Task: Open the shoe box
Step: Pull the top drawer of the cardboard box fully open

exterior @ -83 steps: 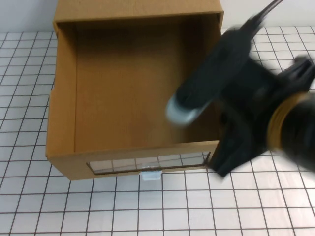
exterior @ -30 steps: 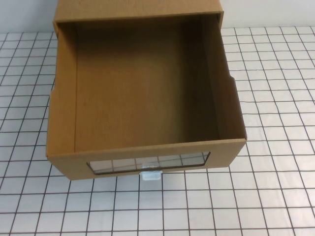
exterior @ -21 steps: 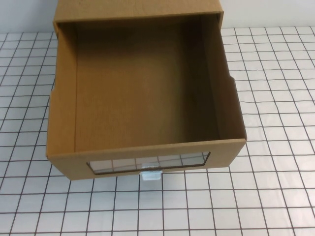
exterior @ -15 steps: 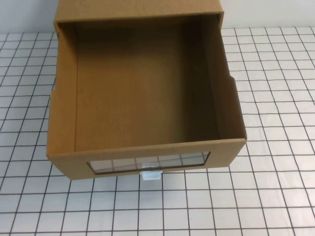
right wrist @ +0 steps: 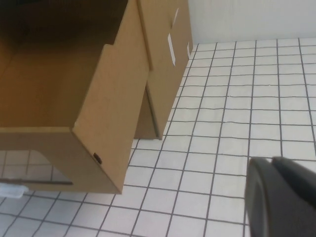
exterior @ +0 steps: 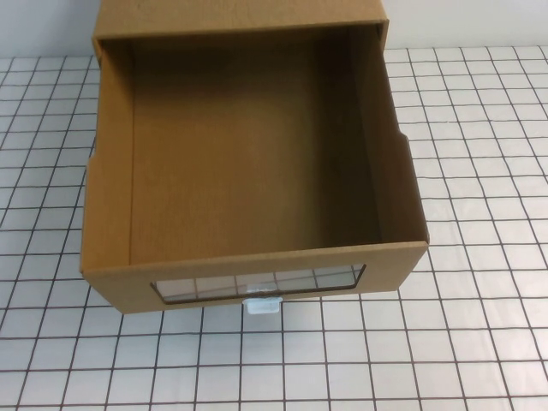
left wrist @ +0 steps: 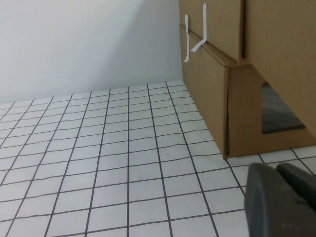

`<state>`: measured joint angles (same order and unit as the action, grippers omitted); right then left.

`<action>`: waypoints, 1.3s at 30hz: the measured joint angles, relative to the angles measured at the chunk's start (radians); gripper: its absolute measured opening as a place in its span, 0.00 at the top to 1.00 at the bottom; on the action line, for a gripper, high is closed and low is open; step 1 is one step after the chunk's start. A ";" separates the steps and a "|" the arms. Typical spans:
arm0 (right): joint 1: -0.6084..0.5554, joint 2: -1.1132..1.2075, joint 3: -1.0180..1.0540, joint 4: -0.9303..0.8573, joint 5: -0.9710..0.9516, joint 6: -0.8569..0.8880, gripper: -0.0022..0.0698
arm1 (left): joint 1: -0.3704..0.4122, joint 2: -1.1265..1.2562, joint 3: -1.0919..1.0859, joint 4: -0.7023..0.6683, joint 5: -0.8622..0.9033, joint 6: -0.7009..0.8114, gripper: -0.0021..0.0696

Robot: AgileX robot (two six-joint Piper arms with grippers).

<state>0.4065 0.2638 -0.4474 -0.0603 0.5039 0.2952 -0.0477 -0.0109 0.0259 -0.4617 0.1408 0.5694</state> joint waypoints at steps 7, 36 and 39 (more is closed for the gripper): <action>0.000 0.000 0.000 -0.091 0.047 0.000 0.99 | 0.000 0.000 0.000 0.000 0.000 0.000 0.97; -0.358 -0.272 0.470 -0.096 -0.401 0.000 0.99 | 0.000 -0.001 0.000 0.349 0.246 -0.448 0.97; -0.358 -0.272 0.470 -0.094 -0.401 0.000 0.99 | 0.000 -0.001 0.000 0.353 0.248 -0.448 0.97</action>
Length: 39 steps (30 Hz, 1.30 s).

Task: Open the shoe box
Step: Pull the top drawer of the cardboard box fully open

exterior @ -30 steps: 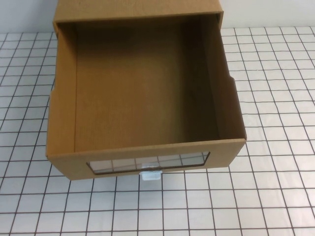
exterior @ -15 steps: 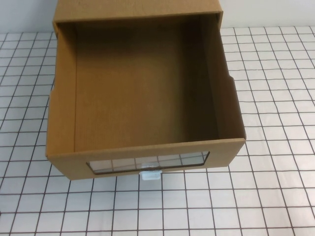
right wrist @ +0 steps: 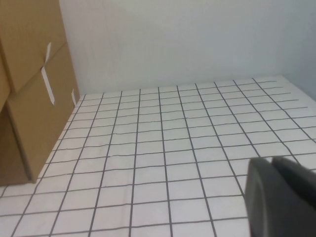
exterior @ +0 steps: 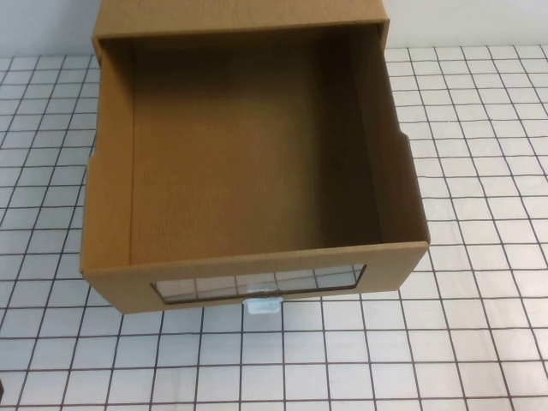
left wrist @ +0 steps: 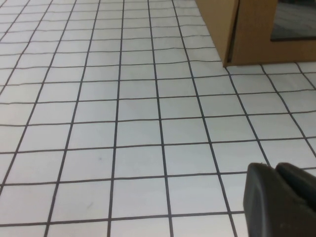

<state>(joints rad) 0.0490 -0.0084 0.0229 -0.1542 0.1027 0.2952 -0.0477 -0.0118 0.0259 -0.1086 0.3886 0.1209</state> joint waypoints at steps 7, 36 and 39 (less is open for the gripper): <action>0.000 0.000 0.000 0.272 0.075 -0.276 0.99 | 0.000 0.000 0.000 0.004 0.000 0.000 0.97; 0.000 0.000 0.000 0.347 0.254 -0.364 0.99 | 0.000 0.000 0.000 0.006 0.000 0.000 0.97; 0.000 0.000 0.000 0.348 0.254 -0.364 0.99 | 0.000 0.000 0.000 0.006 0.000 0.000 0.97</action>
